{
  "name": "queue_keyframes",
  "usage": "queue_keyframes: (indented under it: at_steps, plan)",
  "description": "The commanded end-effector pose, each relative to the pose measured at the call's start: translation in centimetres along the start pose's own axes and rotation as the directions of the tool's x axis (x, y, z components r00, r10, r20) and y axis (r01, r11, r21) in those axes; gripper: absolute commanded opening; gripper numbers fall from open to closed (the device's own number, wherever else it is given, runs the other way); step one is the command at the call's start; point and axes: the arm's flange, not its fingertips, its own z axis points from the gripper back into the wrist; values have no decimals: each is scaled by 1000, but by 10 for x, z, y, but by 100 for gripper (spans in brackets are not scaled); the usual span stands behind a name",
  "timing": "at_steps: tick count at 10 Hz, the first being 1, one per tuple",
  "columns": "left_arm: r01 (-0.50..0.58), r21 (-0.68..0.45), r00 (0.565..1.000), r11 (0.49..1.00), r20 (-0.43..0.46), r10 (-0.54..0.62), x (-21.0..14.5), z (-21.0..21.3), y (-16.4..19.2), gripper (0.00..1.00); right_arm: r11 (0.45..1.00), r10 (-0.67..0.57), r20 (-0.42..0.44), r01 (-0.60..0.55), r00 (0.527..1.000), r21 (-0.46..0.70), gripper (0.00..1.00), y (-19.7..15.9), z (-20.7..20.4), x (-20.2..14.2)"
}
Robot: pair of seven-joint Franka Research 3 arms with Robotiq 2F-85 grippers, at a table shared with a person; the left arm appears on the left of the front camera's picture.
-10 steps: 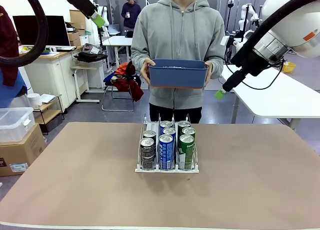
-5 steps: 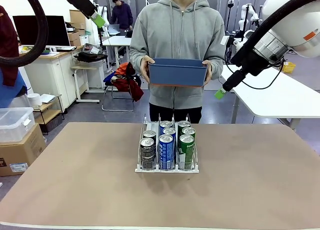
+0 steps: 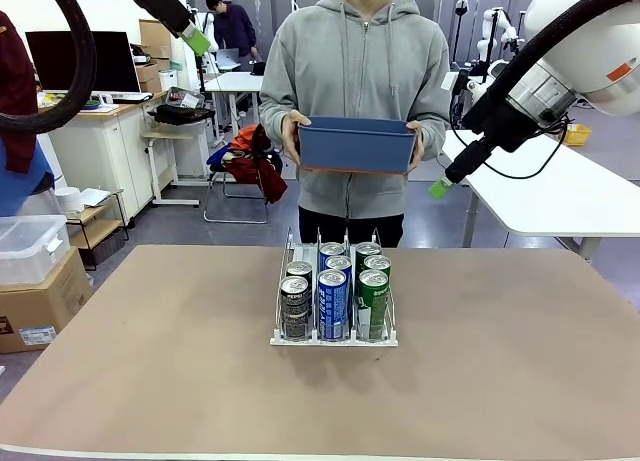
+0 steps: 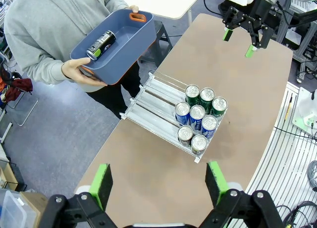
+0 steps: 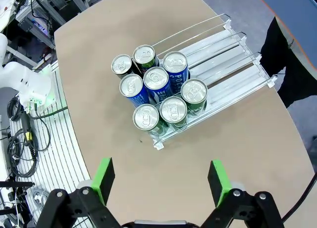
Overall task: Fill the beverage cans into the dispenser.
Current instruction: Pick up the Pepsi coke handed by the human.
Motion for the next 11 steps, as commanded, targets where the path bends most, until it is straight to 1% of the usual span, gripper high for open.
queue_keyframes:
  at_steps: [1,3,4,6,7,9,11]
  plan:
    - [-3,-4,1000,1000,1,3,-2,1,0,100,1000,26,47,-26,999,8,100,-3,18,6]
    - [-3,-4,1000,1000,1,3,-2,1,0,100,997,72,130,-70,989,-19,100,-18,85,20]
    - [-3,-4,1000,1000,1,3,-2,1,0,100,996,89,147,-88,985,-16,100,-24,116,30]
    - [-3,-4,1000,1000,1,3,-2,1,0,100,992,125,147,-129,981,16,100,-24,167,54]
    - [-3,-4,1000,1000,1,3,-2,1,0,100,991,130,145,-134,981,14,100,-26,188,64]
    - [-3,-4,1000,1000,1,3,-2,1,0,100,992,125,174,-124,977,-16,100,-28,218,80]
    - [-3,-4,1000,1000,1,3,-2,1,0,100,987,141,172,-124,975,-103,100,-22,239,97]
